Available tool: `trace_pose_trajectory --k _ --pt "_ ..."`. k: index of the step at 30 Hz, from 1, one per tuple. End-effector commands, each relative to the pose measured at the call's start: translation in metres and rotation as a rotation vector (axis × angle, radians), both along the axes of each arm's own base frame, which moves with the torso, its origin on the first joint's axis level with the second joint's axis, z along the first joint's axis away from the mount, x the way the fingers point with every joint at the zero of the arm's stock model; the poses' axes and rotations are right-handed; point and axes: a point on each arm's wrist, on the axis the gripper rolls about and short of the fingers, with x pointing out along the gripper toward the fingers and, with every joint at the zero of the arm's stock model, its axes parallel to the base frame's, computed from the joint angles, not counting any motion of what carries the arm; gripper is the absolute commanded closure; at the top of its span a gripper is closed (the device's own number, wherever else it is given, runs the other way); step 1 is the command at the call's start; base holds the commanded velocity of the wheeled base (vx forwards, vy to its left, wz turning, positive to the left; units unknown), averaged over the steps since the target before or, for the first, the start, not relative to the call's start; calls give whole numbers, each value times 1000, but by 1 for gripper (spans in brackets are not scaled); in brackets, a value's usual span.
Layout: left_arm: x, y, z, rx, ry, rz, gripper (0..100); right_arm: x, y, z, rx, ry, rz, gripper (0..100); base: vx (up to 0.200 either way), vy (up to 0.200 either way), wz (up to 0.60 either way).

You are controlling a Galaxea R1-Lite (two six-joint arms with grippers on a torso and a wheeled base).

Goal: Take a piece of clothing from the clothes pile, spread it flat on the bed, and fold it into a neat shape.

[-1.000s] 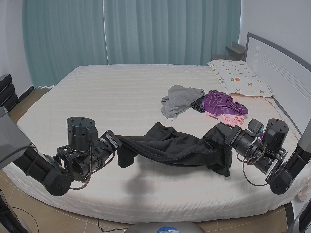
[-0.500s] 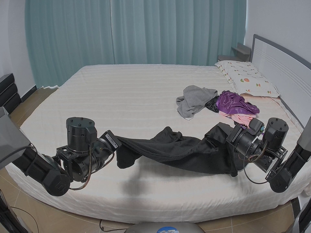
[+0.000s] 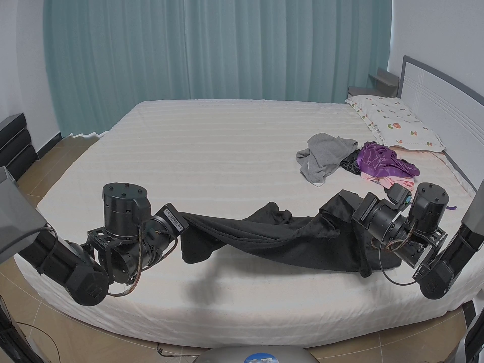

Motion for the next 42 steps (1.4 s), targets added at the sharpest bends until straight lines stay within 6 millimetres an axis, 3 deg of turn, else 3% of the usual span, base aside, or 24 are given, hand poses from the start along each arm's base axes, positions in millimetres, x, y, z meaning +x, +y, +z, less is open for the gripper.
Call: trace_pose_trajectory --k 1,9,13,24,27,32,34,35,37,42 --pt "-1 0 1 -3 -2 1 100 0 0 0 0 1 1 100 0 200 0" --pt "-8 7 7 -9 -14 10 100 1 4 2 3 -10 12 100 0 200 0" --pt "-10 8 11 -13 -24 14 100 0 5 2 2 -10 13 100 0 0 0" --pt "-25 15 2 13 16 13 100 -29 2 1 -1 36 40 100 -55 0 0" --pt "-33 16 0 23 30 7 100 -43 1 9 9 19 57 100 -200 0 0" --pt "-51 25 12 10 -2 9 100 -72 -3 25 26 -24 71 100 -200 0 0" --pt "-51 25 12 10 -2 9 100 -72 -3 25 26 -24 71 100 -200 0 0" --pt "-64 30 19 5 -16 0 100 -87 -10 41 49 -86 35 100 -200 0 0" --pt "-72 34 26 0 -24 -2 100 -98 -17 56 66 -139 10 100 -100 0 0" --pt "-89 44 59 -32 -109 -6 100 -116 -30 86 50 -200 -17 100 0 0 0"
